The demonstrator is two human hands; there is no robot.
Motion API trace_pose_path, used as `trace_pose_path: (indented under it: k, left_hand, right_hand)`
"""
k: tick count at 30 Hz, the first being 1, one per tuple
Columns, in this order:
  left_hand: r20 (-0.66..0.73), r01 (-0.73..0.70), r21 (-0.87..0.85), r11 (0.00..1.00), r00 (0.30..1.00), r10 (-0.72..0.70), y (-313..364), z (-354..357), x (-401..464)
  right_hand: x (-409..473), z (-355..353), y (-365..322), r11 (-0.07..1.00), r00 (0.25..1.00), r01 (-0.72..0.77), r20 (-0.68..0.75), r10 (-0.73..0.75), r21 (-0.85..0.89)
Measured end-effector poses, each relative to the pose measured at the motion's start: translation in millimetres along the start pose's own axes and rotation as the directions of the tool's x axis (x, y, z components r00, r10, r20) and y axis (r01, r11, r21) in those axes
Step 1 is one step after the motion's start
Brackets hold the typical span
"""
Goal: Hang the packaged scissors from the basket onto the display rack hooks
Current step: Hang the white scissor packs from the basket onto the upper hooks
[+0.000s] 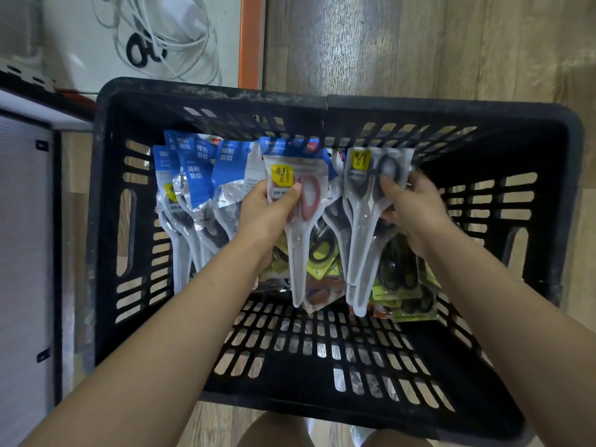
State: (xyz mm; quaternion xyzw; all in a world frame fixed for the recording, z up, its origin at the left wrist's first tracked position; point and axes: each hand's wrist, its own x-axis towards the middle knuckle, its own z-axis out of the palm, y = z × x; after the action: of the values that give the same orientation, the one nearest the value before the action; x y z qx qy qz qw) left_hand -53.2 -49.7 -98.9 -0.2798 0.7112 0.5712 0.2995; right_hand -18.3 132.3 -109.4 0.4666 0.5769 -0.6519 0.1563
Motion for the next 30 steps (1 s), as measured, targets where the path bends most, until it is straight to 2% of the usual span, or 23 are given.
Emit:
trace_pose_path:
  k: [6, 11, 16, 19, 22, 24, 28, 30]
  left_hand:
    - [-0.02, -0.052, 0.026, 0.998, 0.998, 0.053, 2, -2, -15]
    - [-0.064, -0.051, -0.009, 0.999, 0.997, 0.05, 25, -21, -63]
    - [-0.125, -0.099, -0.068, 0.993, 0.988, 0.09, 80, -61, -125]
    - [-0.209, -0.184, -0.126, 0.975, 0.966, 0.155, 134, -91, -177]
    - [-0.296, -0.317, -0.15, 0.936, 0.918, 0.264, 206, -125, -244]
    - [-0.388, -0.421, -0.179, 0.889, 0.861, 0.329, 261, -151, -300]
    - [-0.537, -0.61, -0.129, 0.782, 0.706, 0.462, 353, -211, -434]
    - [-0.606, -0.679, -0.127, 0.723, 0.63, 0.485, 381, -245, -507]
  right_hand:
    - [-21, 2, 3, 0.999, 0.997, 0.01, 0.076, -0.007, -0.039]
    - [-74, 0, -18, 0.993, 0.992, 0.074, 0.111, -0.064, -0.09]
    - [-142, -5, -88, 0.978, 0.977, 0.175, 0.144, -0.158, -0.117]
    - [-193, 4, -154, 0.939, 0.931, 0.319, 0.228, -0.285, -0.13]
    - [-262, 27, -236, 0.884, 0.849, 0.456, 0.349, -0.397, -0.105]
    - [-322, 48, -293, 0.834, 0.762, 0.55, 0.441, -0.474, -0.053]
    - [-465, 85, -393, 0.642, 0.464, 0.759, 0.601, -0.651, 0.109]
    - [-543, 96, -428, 0.513, 0.325, 0.844, 0.614, -0.719, 0.155]
